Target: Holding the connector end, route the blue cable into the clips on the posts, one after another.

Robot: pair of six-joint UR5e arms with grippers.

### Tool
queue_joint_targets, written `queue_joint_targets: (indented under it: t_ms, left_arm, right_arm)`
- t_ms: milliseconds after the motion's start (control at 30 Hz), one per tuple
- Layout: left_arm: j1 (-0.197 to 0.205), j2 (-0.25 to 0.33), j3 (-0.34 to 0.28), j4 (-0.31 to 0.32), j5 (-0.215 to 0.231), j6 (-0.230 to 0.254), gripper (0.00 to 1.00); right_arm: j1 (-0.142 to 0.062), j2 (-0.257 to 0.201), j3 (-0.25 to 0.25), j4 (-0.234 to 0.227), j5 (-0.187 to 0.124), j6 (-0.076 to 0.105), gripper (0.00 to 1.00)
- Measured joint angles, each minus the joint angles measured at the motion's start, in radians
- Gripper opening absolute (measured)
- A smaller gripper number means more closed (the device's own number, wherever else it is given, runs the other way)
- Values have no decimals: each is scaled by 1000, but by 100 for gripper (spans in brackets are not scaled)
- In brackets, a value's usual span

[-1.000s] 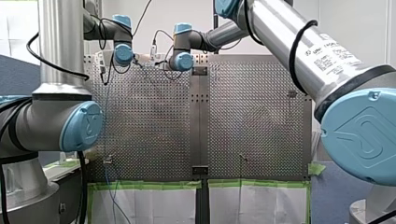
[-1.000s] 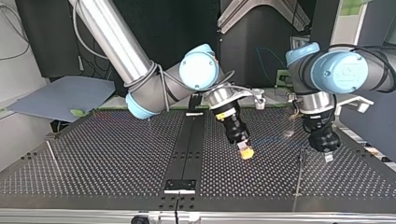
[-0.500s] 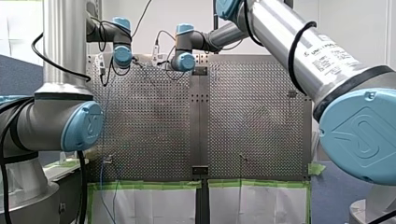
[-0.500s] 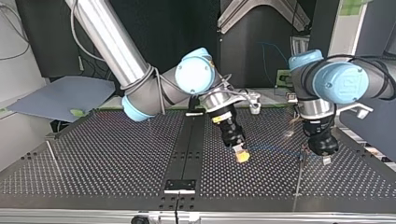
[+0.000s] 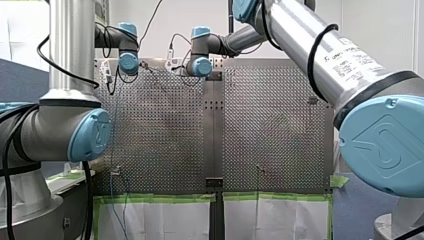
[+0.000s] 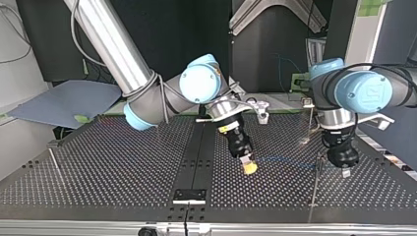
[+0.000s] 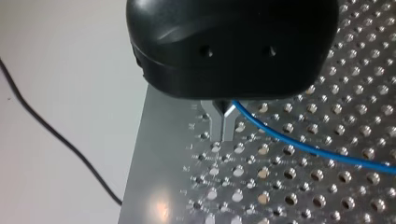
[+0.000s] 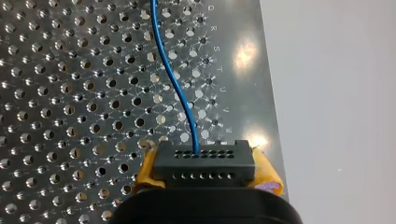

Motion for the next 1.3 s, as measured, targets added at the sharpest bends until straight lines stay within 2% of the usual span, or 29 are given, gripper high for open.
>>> queue_joint_targets:
  t_ms: [267,533,767,1000,1133,1300]
  left_arm:
    - [22,-18,0,16,32,-12,0]
    - [31,-36,19,48,81,-46,0]
    - [35,-55,44,51,89,-60,0]
    - [41,-58,52,55,91,-69,0]
    - [42,-61,53,56,93,-70,0]
    - [48,-92,59,59,111,-73,0]
  right_arm:
    - [-14,0,0,1,-4,0,0]
    - [-26,1,0,-3,-20,1,0]
    - [-37,9,-3,-6,-32,1,0]
    - [-43,33,-30,-5,-29,4,0]
    - [-43,56,-62,-1,-31,9,0]
    - [-44,73,-93,2,-33,12,0]
